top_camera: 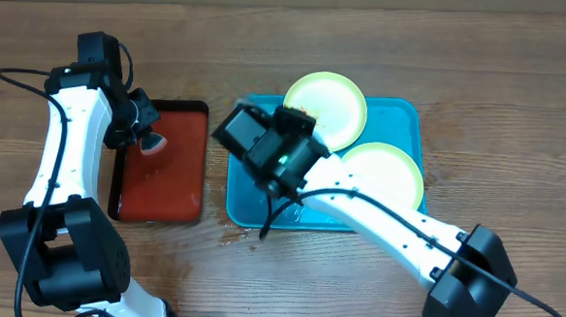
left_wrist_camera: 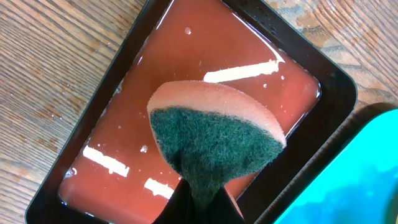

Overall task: Clean dirty plates on tray and stack at the side
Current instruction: 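Lift the white plate with the right gripper and place it right of the tray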

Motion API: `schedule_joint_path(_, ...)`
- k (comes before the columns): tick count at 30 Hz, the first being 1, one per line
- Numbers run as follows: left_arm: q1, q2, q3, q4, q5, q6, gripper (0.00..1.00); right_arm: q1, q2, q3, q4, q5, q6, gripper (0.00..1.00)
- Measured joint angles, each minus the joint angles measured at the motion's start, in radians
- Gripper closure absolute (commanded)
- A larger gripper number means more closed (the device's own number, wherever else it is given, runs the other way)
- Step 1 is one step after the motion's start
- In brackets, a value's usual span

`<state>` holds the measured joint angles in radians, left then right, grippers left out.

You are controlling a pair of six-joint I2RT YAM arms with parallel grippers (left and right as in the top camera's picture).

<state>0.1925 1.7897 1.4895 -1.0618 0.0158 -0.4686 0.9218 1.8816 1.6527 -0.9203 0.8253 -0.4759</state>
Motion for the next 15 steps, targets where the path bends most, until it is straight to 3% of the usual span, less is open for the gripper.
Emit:
schedule_joint_path(4,0.0,0.0,0.0,0.0,0.0,0.0,0.96,-0.012,-0.002,0.002,0.09,0.064,0.028,0.96)
schedule_joint_path(10,0.0,0.0,0.0,-0.001,0.0,0.0,0.96,-0.076,-0.005,0.004,-0.002,-0.266,0.054,0.96)
schedule_joint_path(15,0.0,0.0,0.0,-0.001,0.0,0.0,0.96,-0.42,-0.005,0.004,-0.001,-0.597,0.266,0.96)
